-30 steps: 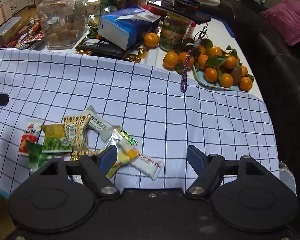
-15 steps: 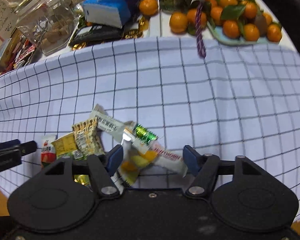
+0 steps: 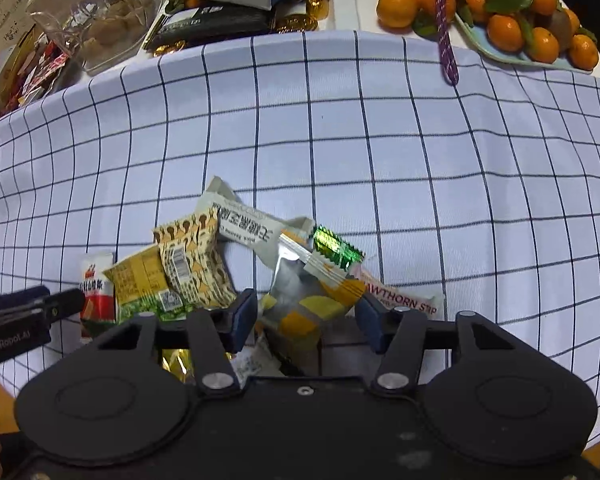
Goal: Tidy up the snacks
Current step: 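Grasp the red-and-white hawthorn packet with the left tool while the right tool grasps the grey-yellow packet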
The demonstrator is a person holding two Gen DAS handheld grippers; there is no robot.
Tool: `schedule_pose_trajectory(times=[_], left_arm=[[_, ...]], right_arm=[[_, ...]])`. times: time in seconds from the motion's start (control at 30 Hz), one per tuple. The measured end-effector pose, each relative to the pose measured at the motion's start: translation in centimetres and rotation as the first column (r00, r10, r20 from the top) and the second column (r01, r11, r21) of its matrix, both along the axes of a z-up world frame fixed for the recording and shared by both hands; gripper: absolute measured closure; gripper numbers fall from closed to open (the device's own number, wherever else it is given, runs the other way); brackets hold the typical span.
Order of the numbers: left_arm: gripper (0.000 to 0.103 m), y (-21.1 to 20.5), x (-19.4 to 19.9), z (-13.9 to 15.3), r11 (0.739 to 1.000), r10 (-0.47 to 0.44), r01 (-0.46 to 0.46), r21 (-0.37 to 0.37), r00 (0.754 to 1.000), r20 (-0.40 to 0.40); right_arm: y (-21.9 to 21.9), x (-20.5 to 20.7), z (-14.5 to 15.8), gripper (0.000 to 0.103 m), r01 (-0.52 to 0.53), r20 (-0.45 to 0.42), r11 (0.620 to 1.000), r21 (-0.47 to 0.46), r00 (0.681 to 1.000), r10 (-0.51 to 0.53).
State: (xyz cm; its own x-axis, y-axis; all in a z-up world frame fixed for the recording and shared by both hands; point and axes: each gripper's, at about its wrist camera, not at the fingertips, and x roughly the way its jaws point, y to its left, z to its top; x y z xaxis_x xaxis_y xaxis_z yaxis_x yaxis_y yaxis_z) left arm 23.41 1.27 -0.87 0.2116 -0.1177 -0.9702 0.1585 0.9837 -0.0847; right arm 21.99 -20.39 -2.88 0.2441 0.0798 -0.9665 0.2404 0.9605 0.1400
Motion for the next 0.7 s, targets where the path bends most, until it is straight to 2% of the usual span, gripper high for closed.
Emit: schedule_pose_trajectory(times=[0.1,0.27,0.4,0.7], left_arm=[[0.049,-0.1,0.0,-0.4,1.0,0.013,-0.013,-0.018,1.0,-0.02],[0.049,-1.1,-0.4,-0.8,1.0,-0.002,0.002,-0.016,1.0,-0.022],[0.049,-1.6,-0.6,-1.6,1.0,-0.004,0.004,0.006,1.0,-0.029],[0.049,-2.8,-0.1,-2.0,0.999,0.016,-0.017,0.044,1.0,0.013]], right_arm=[[-0.1,0.4,0.0,0.06,0.025,0.002,0.999,0.022,1.0,-0.025],[-0.5,0.4,0.2,0.06,0.04,0.003,0.998,0.044,0.999,-0.04],[-0.9,0.2,0.0,0.06,0.042,-0.011,0.998,0.056,0.999,-0.041],[-0.5,-0.2,-0.3,0.052,0.031,-0.023,0.999,0.031,0.999,-0.03]])
